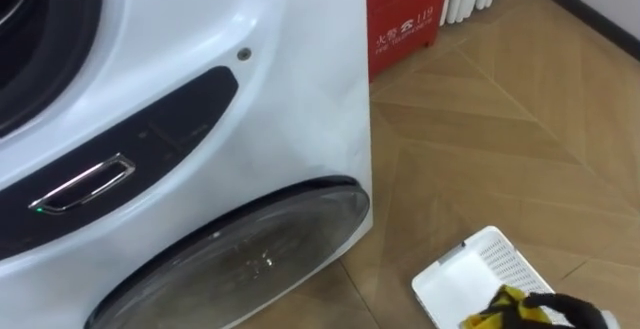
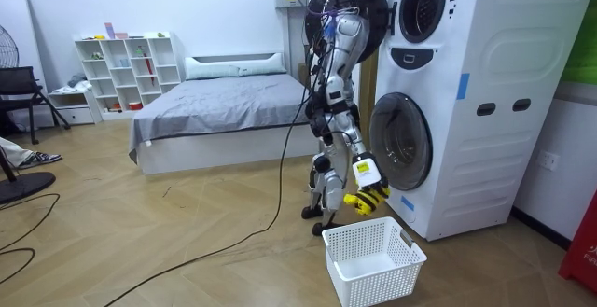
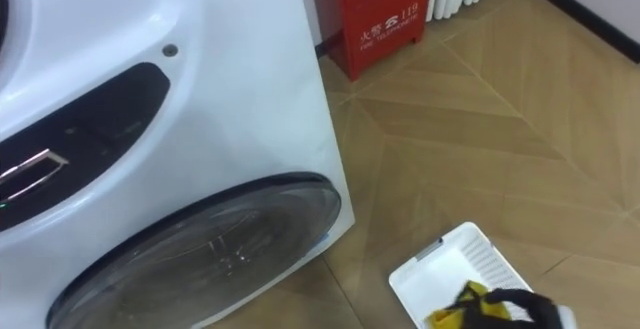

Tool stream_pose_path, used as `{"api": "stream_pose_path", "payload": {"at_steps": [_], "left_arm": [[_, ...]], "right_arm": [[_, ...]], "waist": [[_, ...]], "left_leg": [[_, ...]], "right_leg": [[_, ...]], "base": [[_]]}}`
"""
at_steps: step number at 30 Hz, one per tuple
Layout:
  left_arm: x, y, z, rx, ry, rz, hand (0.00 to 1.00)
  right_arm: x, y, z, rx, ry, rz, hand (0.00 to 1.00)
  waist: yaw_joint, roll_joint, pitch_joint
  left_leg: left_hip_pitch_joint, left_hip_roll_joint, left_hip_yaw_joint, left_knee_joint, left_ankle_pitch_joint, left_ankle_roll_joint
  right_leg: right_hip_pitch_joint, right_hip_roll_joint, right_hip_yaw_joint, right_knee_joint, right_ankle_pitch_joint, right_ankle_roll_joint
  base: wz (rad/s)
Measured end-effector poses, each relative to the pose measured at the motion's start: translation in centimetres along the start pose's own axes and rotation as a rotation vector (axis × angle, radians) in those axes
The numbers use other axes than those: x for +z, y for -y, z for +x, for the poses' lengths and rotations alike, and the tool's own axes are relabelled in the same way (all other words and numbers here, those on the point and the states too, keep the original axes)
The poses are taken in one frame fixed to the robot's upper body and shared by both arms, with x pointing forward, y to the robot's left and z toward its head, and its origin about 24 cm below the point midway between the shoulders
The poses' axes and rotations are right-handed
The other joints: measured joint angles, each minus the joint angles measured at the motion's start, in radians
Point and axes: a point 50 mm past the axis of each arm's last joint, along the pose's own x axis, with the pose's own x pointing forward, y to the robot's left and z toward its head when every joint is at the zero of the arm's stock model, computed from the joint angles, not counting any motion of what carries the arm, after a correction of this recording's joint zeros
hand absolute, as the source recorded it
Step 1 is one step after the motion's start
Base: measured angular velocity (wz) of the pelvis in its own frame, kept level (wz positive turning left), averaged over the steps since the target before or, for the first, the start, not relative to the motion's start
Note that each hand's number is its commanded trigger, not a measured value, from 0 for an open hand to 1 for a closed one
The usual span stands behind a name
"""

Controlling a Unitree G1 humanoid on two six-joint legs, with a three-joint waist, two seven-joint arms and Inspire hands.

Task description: Pick clothes from washing machine

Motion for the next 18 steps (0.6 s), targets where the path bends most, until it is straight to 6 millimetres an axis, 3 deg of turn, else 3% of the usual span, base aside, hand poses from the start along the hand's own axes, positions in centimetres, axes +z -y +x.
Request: {"api": "stream_pose_path", "payload": {"at_steps": [3, 4, 5, 18], "left_arm": [[0.0, -0.2, 0.0, 0.018, 0.0, -0.013, 0.0], [0.1, -0.3, 0.0, 0.028, 0.002, -0.018, 0.0], [0.1, -0.3, 0.0, 0.032, 0.003, -0.02, 0.0], [0.0, -0.5, 0.0, 0.053, -0.003, -0.026, 0.0]], "right_arm": [[0.6, 0.9, 0.2, -0.065, 0.034, 0.011, 0.0], [0.7, 1.5, 0.3, -0.092, 0.043, 0.012, 0.25], [0.7, 1.8, 0.3, -0.103, 0.044, 0.008, 1.0], [0.0, 2.5, -0.2, -0.118, 0.043, -0.035, 1.0]], "waist": [[0.008, 0.0, -0.0001], [0.017, -0.001, -0.0002], [0.021, -0.001, 0.0], [0.019, -0.005, 0.0003]], "left_leg": [[0.001, -0.002, 0.0, 0.0, 0.004, -0.003], [0.004, -0.003, 0.0, 0.0, 0.005, -0.003], [0.005, -0.004, 0.0, 0.0, 0.005, -0.003], [0.017, -0.008, 0.001, -0.005, 0.008, -0.002]], "right_leg": [[0.0, 0.0, 0.008, 0.002, 0.0, 0.0], [0.0, 0.0, 0.013, 0.004, 0.0, 0.0], [0.0, 0.0, 0.014, 0.005, 0.0, 0.0], [0.002, -0.001, 0.016, 0.016, -0.001, 0.001]], "base": [[-0.05], [-0.1], [-0.09], [0.0]]}}
